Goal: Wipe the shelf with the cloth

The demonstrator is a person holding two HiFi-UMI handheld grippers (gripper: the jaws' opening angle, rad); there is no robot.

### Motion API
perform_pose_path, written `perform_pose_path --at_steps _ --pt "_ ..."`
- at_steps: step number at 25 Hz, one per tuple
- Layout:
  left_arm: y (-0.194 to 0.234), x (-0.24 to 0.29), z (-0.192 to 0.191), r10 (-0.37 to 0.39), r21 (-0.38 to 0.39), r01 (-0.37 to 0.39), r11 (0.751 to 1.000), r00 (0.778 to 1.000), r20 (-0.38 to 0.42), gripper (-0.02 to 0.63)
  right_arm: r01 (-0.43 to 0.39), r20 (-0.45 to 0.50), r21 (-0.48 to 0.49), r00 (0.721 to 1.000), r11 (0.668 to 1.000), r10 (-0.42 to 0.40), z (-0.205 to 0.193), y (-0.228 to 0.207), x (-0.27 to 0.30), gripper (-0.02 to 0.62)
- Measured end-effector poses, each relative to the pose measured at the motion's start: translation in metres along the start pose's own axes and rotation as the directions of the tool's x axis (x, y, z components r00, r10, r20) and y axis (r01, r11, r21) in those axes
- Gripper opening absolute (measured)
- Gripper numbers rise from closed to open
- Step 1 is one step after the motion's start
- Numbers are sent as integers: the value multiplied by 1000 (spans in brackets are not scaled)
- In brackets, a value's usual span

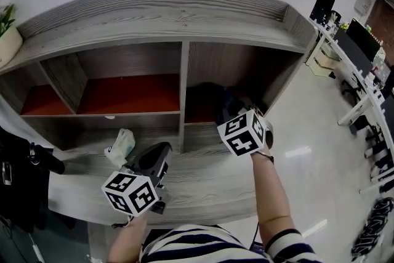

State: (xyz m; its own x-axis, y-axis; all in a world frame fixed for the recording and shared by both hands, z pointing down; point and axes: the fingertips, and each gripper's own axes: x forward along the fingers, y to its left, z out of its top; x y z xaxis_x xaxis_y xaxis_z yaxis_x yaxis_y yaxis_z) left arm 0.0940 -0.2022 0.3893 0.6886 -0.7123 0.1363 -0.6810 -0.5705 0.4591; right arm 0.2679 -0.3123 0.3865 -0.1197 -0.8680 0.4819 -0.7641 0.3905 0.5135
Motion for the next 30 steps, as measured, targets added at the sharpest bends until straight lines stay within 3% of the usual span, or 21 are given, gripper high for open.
perform_pose_path --at_steps 6,13,18,23,30 --pt "-5 4 -5 -15 -2 15 1000 1000 -17 18 94 -53 -7 994 996 -94 -20 -24 -8 48" --pt "-8 5 -9 -24 6 24 1000 999 -27 18 213 -141 -104 964 971 -227 -42 -41 -21 48" --pt "-9 3 -6 -23 7 24 1000 1000 -19 18 233 -152 -112 957 966 -248 -46 -44 -25 48" --pt "-6 -1 4 -13 31 13 999 1000 1 18 260 -69 -84 962 962 -266 -32 -46 -32 48" --pt "-3 -10 26 14 65 -17 998 998 53 18 262 166 -27 953 965 -254 27 -40 -52 48"
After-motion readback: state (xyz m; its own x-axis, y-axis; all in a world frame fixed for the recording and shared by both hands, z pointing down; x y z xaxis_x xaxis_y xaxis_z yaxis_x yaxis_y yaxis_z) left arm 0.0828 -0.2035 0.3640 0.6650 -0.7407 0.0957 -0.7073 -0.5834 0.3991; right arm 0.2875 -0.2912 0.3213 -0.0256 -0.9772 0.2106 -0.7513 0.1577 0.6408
